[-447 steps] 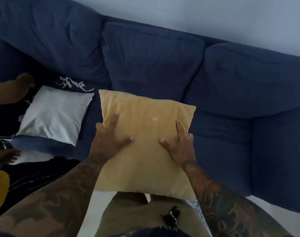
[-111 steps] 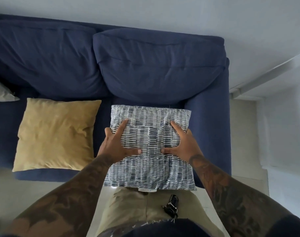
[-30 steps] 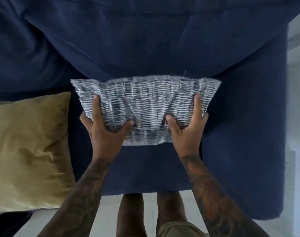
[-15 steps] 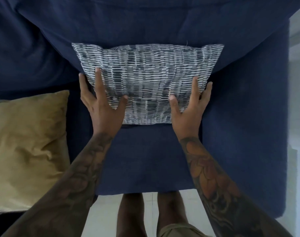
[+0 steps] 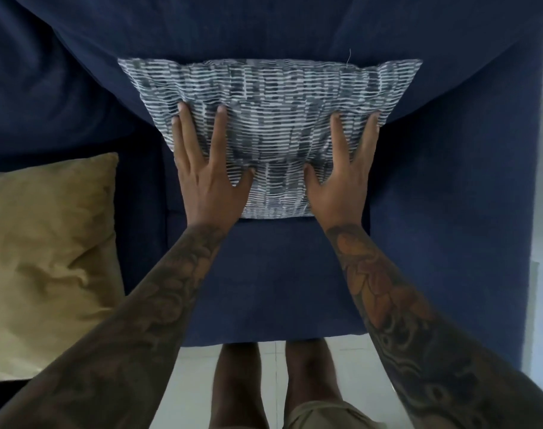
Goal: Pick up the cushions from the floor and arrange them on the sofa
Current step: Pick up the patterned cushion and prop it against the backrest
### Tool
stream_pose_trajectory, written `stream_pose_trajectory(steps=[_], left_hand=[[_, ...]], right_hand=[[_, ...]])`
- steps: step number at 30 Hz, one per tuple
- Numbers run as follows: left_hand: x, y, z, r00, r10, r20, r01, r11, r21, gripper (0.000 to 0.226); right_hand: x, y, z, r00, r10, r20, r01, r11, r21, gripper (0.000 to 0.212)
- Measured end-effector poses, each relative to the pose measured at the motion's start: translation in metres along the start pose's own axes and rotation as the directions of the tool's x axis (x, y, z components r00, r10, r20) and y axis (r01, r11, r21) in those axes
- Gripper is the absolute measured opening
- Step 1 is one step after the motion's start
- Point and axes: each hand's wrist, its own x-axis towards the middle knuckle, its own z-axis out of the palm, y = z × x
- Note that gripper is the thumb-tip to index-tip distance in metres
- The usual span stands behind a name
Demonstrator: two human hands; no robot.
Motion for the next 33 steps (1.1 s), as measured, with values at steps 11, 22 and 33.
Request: stream_pose_trajectory(steps=[11,22,33], left_hand=[[-0.027,0.002,0.003,0.997,0.004,-0.079,-0.005,1.000,-0.013,0.074],[-0.068,-0.017,0.022,0.988,-0.009,0.154,0.001,0.999,0.053,0.082],[-0.034,-0.026,0.030,0.974,-0.003,0.227,-0.008,0.999,0.050,0.086]], right_hand=[[-0.028,-0.010,-0.003,0.998,0.054,-0.043,-0.053,0.999,0.008,0.081],[-0.044,0.005,0.020,0.994,-0.018,0.112,0.022,0.999,-0.029,0.071],[-0.037,0.011,0.022,0.991,-0.018,0.134,0.021,1.000,-0.016,0.071]])
